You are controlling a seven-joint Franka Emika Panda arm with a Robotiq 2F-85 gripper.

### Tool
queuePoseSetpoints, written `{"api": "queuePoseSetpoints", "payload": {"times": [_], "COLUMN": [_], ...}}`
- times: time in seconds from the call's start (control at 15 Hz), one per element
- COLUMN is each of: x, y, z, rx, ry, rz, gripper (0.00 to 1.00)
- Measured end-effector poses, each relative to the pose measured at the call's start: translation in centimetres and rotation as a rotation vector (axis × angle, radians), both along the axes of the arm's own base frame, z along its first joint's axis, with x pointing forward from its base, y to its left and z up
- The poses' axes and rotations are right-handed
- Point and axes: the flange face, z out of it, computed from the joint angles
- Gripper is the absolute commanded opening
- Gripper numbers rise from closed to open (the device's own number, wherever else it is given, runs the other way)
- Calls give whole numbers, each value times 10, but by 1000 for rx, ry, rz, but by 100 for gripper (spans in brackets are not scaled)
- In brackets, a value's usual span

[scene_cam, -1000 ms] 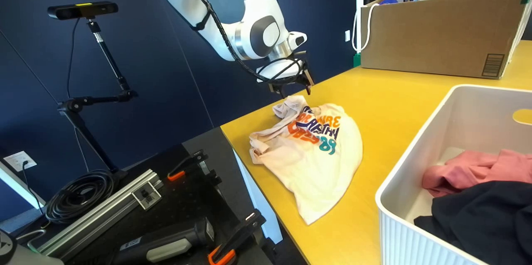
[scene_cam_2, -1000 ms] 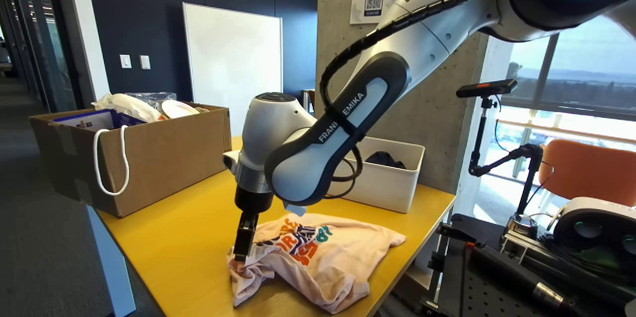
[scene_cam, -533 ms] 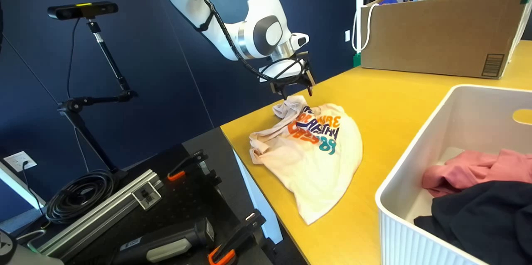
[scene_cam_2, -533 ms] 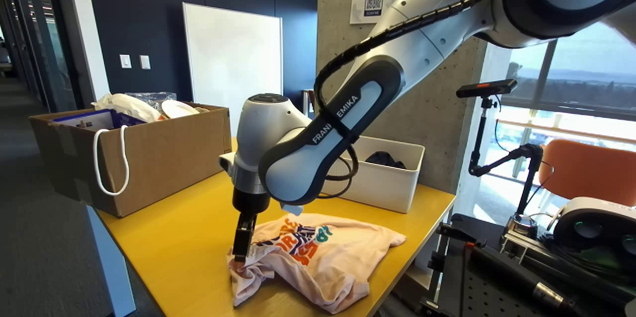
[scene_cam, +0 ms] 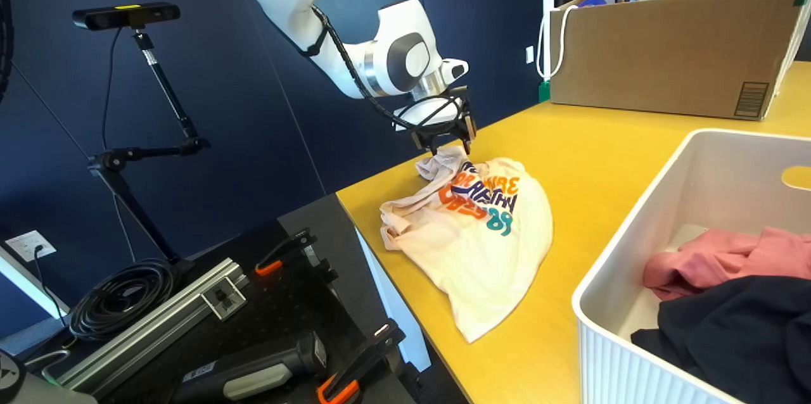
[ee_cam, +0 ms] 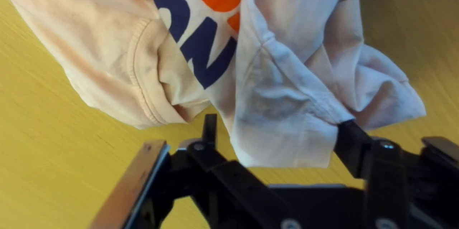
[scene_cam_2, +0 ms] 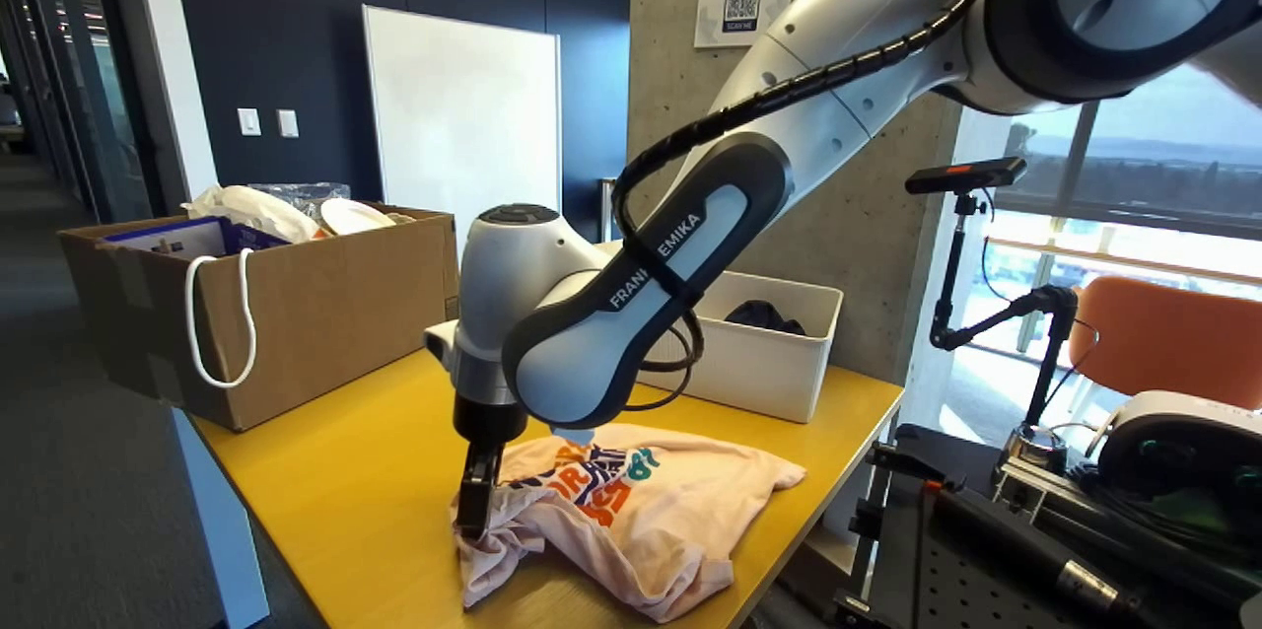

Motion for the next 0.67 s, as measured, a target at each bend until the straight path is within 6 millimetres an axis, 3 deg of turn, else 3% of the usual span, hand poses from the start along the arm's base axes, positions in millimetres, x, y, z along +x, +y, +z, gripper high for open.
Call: {"api": "queuePoseSetpoints", "payload": {"times": [0.47,0.67], "x": [-2,-4], "y": [1,-3], "z": [-2,-4], "rx": [-5,-11], "ry": [4,10], "rz": [5,0], "gripper": [0,0]}}
